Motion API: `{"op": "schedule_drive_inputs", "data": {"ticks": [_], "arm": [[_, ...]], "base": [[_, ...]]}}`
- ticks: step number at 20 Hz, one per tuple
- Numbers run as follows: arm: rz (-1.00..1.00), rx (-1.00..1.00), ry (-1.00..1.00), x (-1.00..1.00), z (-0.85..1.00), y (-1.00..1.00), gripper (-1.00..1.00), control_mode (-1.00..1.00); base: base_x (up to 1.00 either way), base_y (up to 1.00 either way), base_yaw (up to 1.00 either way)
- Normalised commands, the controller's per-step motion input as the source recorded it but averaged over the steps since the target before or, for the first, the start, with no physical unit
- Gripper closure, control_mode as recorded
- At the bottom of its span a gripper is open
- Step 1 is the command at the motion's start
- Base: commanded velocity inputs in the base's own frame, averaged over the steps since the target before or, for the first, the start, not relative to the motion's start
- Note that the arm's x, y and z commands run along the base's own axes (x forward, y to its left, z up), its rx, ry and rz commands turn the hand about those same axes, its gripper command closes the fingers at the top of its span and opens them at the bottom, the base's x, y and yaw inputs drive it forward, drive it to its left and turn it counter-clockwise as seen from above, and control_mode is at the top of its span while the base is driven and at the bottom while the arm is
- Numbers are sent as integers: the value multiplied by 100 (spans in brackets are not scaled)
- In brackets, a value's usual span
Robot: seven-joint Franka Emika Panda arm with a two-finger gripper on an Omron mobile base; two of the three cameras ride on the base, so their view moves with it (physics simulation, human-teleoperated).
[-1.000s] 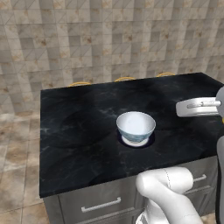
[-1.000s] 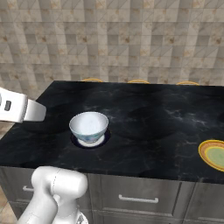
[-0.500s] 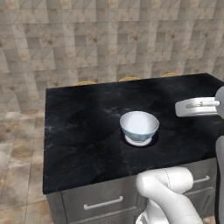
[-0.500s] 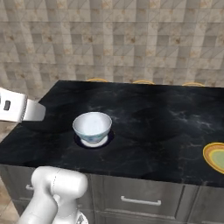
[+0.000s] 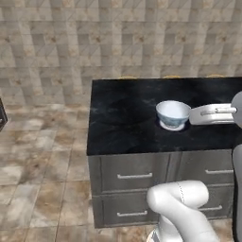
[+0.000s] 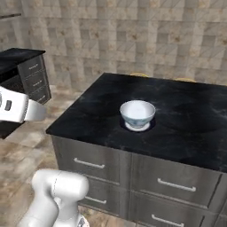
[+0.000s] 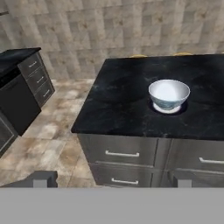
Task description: Move the bowls from the cabinet to the plates on the dining table.
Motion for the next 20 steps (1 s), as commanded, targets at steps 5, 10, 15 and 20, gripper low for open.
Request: {"op": "schedule_drive_inputs", "data": {"ticks": [5,10,15,20], "arm": [[0,0,0,0,0,0,-100,100],[0,0,0,0,0,0,-100,100],[0,0,0,0,0,0,-100,100],[0,0,0,0,0,0,-100,100]], "base": [[-36,69,47],[0,23,57],[0,2,57],[-6,1,56]]}}
